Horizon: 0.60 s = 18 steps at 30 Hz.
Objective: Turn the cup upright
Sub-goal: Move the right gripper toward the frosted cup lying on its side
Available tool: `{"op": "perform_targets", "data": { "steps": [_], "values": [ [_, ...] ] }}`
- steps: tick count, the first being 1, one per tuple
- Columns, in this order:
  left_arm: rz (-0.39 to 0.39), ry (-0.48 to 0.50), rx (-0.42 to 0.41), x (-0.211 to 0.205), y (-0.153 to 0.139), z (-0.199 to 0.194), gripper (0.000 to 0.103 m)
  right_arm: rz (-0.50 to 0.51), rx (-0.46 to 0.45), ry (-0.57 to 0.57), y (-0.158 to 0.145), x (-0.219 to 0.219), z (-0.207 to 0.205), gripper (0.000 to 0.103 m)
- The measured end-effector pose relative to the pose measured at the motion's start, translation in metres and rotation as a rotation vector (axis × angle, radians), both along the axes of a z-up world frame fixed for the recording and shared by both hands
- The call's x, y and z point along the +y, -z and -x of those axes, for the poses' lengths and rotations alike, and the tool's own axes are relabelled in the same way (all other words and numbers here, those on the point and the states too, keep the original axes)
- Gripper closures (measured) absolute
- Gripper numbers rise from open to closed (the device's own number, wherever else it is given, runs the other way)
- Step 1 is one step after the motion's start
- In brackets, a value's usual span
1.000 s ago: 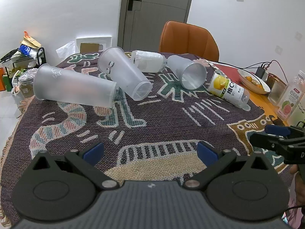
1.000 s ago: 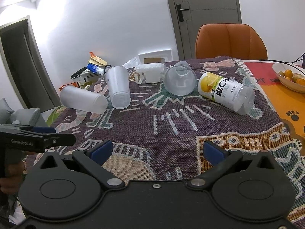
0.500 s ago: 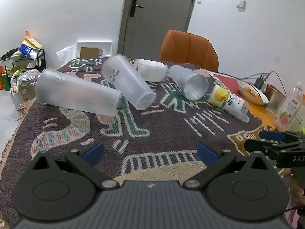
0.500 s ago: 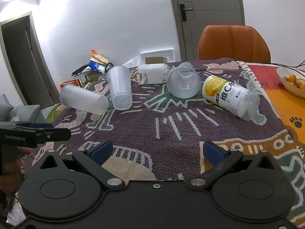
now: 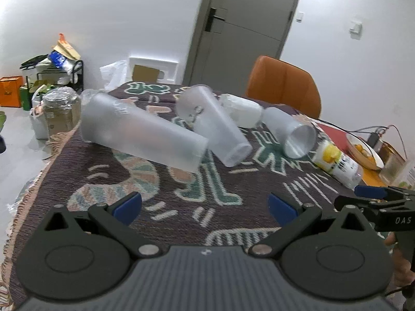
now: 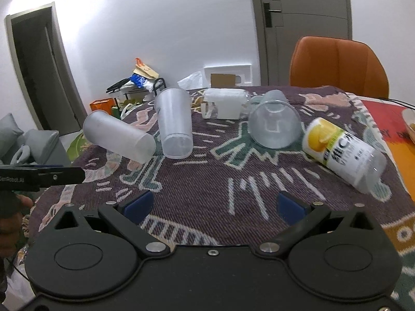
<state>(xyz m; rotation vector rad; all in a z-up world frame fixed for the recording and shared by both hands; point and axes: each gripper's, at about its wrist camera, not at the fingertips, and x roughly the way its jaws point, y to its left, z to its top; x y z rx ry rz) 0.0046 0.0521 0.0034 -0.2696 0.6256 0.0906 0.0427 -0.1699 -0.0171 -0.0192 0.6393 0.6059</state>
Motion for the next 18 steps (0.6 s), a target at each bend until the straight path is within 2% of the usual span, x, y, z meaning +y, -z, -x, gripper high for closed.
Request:
{"op": "perform_targets", "data": {
  "steps": [18],
  "values": [
    [0.070,-0.238,-0.002,0.063,0.020,-0.003,0.001,0.063,0.011,-0.167,-0.004,0.079,-0.060,0.000]
  ]
}}
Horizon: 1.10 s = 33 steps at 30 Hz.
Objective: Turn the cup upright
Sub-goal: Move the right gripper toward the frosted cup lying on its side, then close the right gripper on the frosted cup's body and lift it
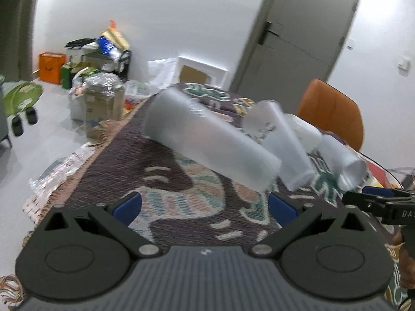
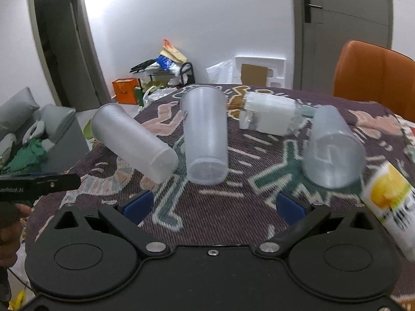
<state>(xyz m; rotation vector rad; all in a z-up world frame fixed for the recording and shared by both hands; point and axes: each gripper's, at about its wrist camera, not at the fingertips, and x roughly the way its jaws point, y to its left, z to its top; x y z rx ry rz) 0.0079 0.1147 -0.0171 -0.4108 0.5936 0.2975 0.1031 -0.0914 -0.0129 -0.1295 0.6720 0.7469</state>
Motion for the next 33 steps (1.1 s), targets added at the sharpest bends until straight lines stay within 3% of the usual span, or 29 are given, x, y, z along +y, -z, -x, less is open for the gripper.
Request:
{"op": "perform_targets", "data": {
  "steps": [12,18,33],
  "values": [
    [0.045,-0.125,-0.019,0.040,0.009,-0.005,0.000,0.050,-0.023,-0.046,0.001,0.051,-0.038,0.002],
    [0.064,-0.187,-0.020,0.056,0.016,-0.011,0.000,0.095,-0.032,-0.069,0.003,0.074,-0.057,0.011],
    [0.116,-0.250,-0.021,0.077,0.029,-0.017,0.000,0.192,-0.043,-0.111,0.016,0.128,-0.094,0.012]
  ]
}}
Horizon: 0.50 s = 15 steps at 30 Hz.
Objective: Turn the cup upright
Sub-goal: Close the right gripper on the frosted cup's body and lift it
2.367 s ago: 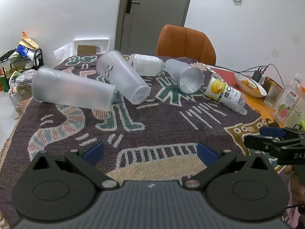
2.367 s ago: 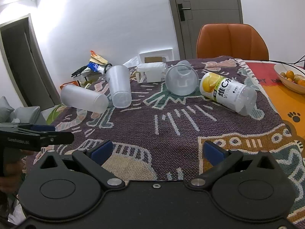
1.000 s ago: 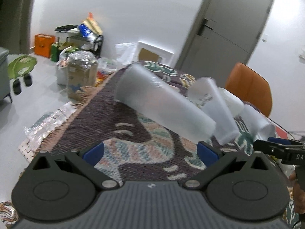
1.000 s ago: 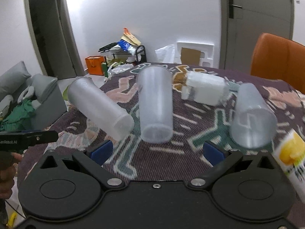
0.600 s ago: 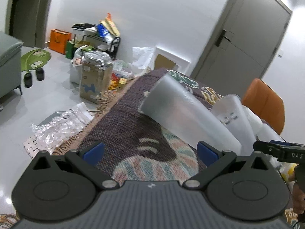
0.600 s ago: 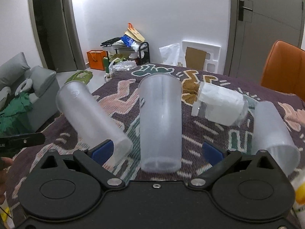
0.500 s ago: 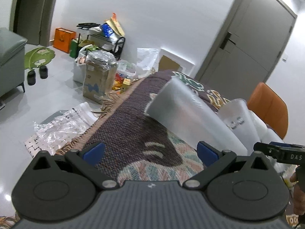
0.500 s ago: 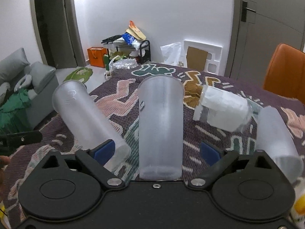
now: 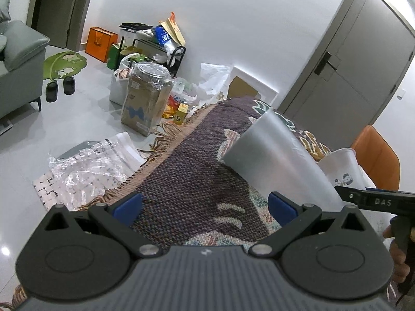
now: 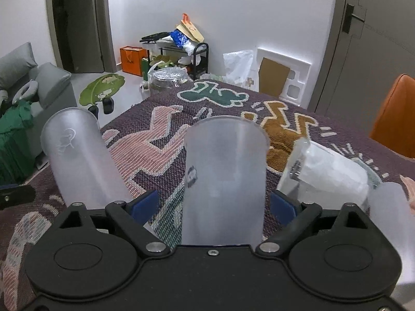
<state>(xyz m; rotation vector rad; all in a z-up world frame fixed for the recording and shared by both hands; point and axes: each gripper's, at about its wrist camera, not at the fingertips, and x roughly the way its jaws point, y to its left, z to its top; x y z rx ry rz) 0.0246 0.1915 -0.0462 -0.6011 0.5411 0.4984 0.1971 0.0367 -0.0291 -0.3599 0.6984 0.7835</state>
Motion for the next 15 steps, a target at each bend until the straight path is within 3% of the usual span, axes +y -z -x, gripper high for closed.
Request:
{"op": "perform_targets", "data": {
  "steps": [3,5,15],
  "values": [
    [-0.001,0.007,0.004,-0.001,0.000,0.001,0.000,0.048,0.054,0.000,0.008,0.004,-0.008,0.037],
    [-0.003,0.011,0.003,-0.002,-0.001,0.003,0.000,0.028,0.074,-0.001,0.008,-0.001,-0.009,0.037],
    [-0.019,0.028,-0.022,-0.021,-0.016,0.011,0.000,0.008,0.007,-0.016,-0.023,-0.032,0.014,0.038]
  ]
}}
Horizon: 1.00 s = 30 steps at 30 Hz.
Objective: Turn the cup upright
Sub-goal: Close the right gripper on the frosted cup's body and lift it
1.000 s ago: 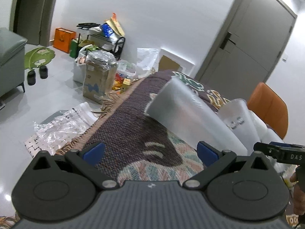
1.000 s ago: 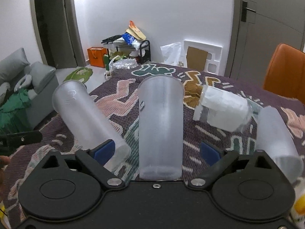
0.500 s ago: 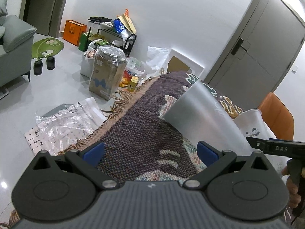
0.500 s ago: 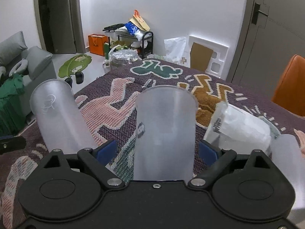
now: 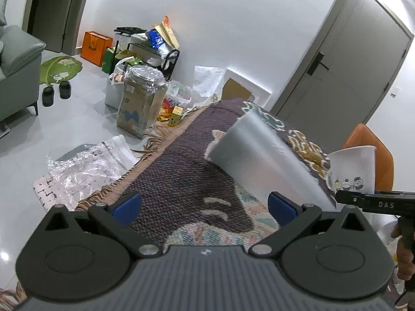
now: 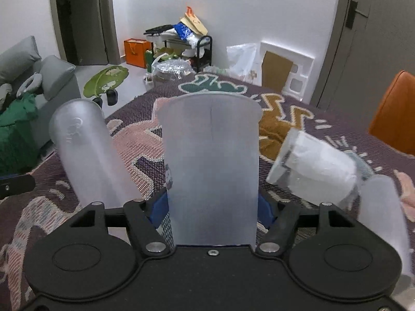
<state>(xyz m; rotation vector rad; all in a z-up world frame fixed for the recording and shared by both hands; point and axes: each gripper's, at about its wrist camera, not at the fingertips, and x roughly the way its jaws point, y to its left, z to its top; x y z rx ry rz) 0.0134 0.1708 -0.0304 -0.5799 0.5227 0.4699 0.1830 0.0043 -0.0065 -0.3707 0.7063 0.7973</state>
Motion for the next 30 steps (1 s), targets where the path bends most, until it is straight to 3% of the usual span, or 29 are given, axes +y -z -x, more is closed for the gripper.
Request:
{"op": "perform_targets", "data": {
  "steps": [9,14,30],
  "values": [
    [-0.029,0.082,-0.023,-0.030,-0.016,0.006,0.000,-0.036,-0.075,0.009,-0.031,-0.040,0.037,0.039],
    [-0.033,0.125,-0.031,-0.047,-0.019,0.009,0.000,-0.033,-0.070,0.012,-0.037,-0.061,0.059,0.039],
    [-0.047,0.308,0.042,-0.091,-0.007,0.005,0.000,-0.064,-0.002,0.044,-0.021,-0.106,0.138,0.039]
  ]
}}
